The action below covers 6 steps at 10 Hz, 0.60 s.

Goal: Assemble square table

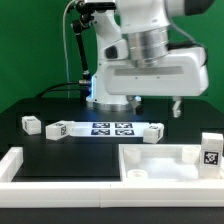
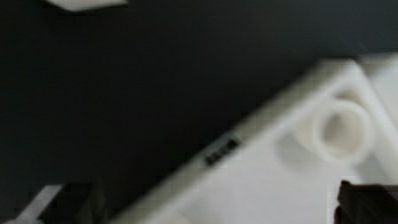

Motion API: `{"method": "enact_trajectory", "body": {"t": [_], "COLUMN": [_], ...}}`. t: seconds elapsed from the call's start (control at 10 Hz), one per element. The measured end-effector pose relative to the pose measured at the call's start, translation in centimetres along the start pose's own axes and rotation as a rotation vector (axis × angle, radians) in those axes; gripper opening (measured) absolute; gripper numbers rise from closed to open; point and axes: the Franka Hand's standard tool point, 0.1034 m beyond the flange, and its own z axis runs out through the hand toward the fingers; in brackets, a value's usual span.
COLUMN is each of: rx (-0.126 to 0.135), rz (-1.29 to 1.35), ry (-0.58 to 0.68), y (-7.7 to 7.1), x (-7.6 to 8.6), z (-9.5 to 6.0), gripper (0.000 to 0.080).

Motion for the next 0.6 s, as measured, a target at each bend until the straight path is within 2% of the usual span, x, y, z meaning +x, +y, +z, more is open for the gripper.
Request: {"method": "enact_trajectory", "body": {"t": [0.2, 0.3, 0.4, 0.5, 0.6], "rx": [-0.012, -0.028, -0.033, -0.046, -0.076], "rz": [0.002, -0.002, -0.042, -0.110, -0.178], "ry": [-0.100, -0.199, -0.238, -0.300, -0.335], "y": [0.2, 0.8, 1.2, 2.4, 3.4], "x": [0.4, -0.1, 0.3, -0.5, -0.8], "z": [0.0, 0.1, 0.6, 1.7, 2.5], "gripper": [0.0649, 0.0649, 0.0649, 0.0649, 0.0649]}}
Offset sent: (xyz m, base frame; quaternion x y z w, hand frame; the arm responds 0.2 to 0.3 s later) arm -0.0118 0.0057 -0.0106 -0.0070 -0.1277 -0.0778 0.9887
